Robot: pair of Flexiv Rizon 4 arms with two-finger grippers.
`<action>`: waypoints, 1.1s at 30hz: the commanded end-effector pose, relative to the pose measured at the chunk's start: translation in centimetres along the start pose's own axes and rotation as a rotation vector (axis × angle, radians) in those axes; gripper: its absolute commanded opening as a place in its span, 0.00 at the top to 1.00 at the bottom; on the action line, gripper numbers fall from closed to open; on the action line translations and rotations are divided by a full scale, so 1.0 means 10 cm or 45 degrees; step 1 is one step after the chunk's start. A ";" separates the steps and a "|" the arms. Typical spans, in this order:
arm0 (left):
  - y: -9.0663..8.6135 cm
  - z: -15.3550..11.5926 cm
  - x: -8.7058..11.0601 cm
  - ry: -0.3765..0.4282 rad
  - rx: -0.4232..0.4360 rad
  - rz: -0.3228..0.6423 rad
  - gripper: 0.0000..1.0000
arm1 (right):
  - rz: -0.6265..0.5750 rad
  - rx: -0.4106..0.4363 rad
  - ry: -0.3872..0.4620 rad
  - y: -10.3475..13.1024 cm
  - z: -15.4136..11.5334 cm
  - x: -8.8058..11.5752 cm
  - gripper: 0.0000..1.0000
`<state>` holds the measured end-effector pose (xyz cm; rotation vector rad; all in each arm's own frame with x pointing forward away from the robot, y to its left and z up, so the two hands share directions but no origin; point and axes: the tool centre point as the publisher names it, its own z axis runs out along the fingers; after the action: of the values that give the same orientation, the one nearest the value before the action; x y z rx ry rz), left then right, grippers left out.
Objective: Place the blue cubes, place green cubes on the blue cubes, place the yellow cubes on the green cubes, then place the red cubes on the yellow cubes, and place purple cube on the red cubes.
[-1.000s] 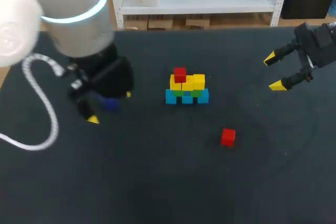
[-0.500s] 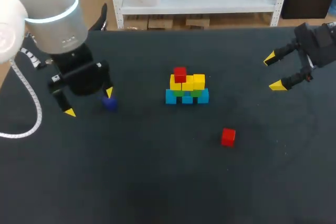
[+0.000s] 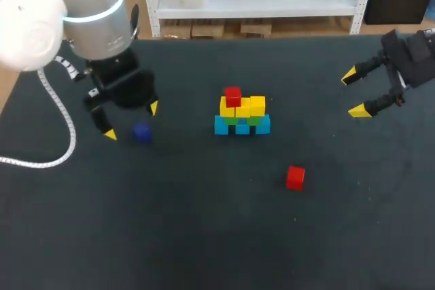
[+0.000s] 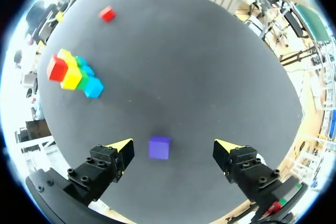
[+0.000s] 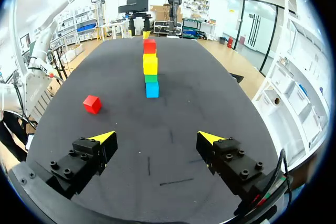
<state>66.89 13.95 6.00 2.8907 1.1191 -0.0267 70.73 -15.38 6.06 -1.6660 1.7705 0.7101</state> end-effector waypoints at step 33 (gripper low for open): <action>0.10 -0.02 0.26 -0.099 0.002 -0.085 0.00 | -0.002 0.000 -0.003 0.00 0.00 0.00 0.00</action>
<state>69.47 14.89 6.08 2.8253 1.2046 -0.1408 70.73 -15.38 6.06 -1.6661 1.7705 0.7102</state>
